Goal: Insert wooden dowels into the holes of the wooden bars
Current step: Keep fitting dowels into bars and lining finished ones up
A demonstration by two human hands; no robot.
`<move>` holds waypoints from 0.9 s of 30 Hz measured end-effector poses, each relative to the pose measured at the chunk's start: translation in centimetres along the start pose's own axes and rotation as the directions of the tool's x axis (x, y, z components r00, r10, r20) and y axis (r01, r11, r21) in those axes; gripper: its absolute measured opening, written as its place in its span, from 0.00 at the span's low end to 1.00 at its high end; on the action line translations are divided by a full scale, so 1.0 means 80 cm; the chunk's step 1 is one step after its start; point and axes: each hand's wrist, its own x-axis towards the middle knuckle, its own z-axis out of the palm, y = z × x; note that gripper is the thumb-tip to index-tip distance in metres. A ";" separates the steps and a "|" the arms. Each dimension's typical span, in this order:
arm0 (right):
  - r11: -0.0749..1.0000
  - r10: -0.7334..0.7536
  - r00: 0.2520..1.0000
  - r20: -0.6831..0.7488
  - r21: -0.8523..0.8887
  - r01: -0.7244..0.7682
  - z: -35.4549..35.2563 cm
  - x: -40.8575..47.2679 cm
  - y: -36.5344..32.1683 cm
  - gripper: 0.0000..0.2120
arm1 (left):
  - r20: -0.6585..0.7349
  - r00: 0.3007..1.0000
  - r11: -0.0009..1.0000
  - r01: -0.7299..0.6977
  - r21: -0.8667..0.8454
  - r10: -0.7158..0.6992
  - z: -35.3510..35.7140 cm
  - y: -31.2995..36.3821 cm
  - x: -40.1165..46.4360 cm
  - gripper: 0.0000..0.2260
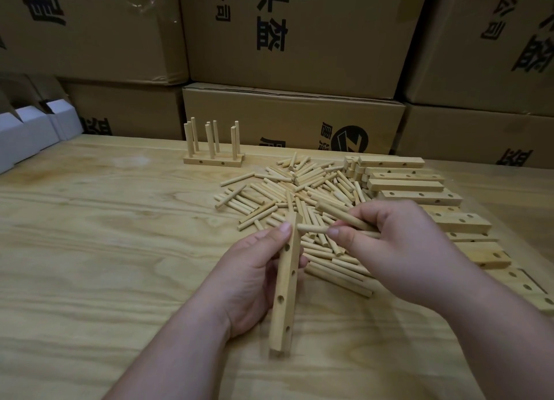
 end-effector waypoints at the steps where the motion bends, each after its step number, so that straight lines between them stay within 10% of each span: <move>1: 1.000 0.004 1.000 0.008 -0.004 -0.004 -0.001 0.000 -0.001 0.06 | 0.010 1.000 1.000 0.002 0.017 -0.002 0.000 0.001 -0.001 0.09; 16: 0.993 0.044 0.991 0.126 -0.117 -0.029 -0.019 0.002 0.002 0.17 | 0.055 0.999 0.991 -0.005 0.133 -0.003 0.000 -0.001 -0.004 0.11; 27: 0.940 -0.040 0.997 0.062 -0.337 0.059 0.012 -0.008 -0.011 0.11 | -0.180 0.982 0.928 0.023 0.371 0.048 0.013 -0.004 -0.003 0.20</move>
